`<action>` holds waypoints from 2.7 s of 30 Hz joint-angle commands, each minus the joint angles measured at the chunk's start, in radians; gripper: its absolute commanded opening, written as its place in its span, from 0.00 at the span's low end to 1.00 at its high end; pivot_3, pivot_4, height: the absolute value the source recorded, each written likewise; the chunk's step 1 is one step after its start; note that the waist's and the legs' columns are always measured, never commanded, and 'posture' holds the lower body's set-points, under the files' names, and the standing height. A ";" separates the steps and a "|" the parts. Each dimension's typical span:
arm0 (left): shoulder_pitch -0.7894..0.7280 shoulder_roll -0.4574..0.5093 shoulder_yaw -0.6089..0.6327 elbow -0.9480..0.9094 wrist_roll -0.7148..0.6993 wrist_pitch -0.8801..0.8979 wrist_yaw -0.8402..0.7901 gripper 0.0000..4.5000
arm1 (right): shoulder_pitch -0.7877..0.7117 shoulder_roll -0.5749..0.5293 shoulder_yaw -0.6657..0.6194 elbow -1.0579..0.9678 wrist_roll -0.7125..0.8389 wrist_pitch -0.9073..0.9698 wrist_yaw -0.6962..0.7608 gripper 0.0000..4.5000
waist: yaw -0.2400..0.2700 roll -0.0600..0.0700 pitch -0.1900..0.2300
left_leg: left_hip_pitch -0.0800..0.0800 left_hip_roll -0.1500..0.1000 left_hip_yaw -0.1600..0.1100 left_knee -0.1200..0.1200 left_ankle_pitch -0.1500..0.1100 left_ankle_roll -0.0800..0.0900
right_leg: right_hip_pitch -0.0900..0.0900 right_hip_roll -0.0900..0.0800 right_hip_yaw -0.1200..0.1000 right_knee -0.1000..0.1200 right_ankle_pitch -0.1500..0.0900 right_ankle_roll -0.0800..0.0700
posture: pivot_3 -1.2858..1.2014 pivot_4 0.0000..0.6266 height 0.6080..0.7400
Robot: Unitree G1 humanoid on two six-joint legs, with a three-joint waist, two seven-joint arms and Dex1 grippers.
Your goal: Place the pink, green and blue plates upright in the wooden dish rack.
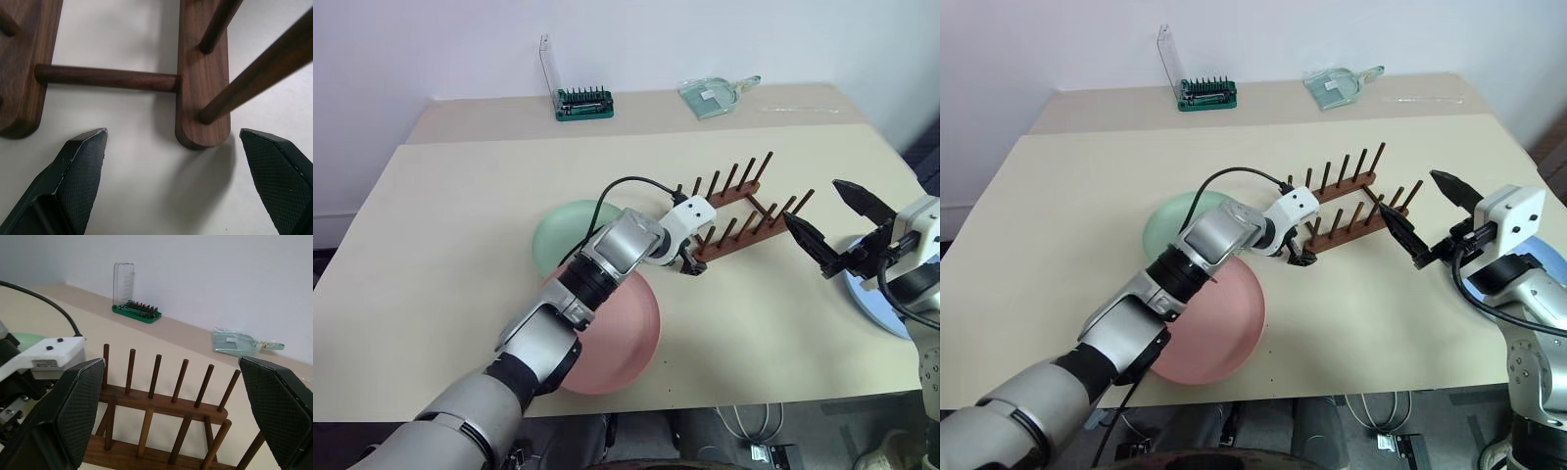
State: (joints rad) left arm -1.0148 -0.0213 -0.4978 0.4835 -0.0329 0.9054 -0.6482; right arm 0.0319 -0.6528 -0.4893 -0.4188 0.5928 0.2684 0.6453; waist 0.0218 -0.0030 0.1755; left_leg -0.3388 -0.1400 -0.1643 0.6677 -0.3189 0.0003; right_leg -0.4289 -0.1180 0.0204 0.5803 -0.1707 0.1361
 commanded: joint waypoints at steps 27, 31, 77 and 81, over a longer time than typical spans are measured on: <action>0.084 0.168 0.047 -0.183 -0.054 -0.262 -0.305 0.15 | -0.008 -0.003 -0.032 -0.038 0.010 -0.016 -0.009 1.00 | 0.016 0.001 0.000 | -0.001 0.000 0.001 0.000 0.002 -0.003 | -0.002 0.000 0.002 0.000 -0.001 0.001 | 0.52 0.24 1.00; 0.106 0.212 0.020 -0.201 -0.048 -0.346 -0.394 0.15 | -0.017 -0.003 -0.028 -0.030 0.006 -0.019 -0.006 1.00 | 0.018 0.001 0.000 | -0.001 0.000 0.001 0.000 0.002 -0.003 | -0.002 0.000 0.002 0.000 -0.001 0.001 | 0.52 0.24 1.00; -0.054 0.420 0.173 -0.196 -0.109 -0.014 -0.451 0.99 | -0.042 -0.011 -0.024 -0.009 0.018 -0.007 0.016 1.00 | 0.014 0.001 0.000 | -0.001 0.000 0.001 -0.001 0.002 -0.003 | -0.003 0.000 0.002 0.001 -0.001 0.001 | 0.52 0.24 1.00; -0.082 0.533 0.177 -0.184 -0.122 -0.026 -0.535 0.99 | -0.037 -0.017 -0.033 -0.012 0.036 0.009 0.036 1.00 | 0.003 0.001 0.000 | -0.001 0.000 0.001 -0.002 0.002 -0.003 | -0.004 0.000 0.002 0.001 -0.001 0.001 | 0.52 0.24 1.00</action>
State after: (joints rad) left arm -1.0594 0.4807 -0.3455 0.3093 -0.1550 0.9036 -1.1557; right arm -0.0015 -0.6543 -0.4995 -0.4158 0.6050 0.2803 0.6730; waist 0.0244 -0.0023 0.1757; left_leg -0.3402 -0.1400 -0.1631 0.6658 -0.3173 -0.0028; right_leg -0.4333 -0.1177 0.0226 0.5816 -0.1719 0.1374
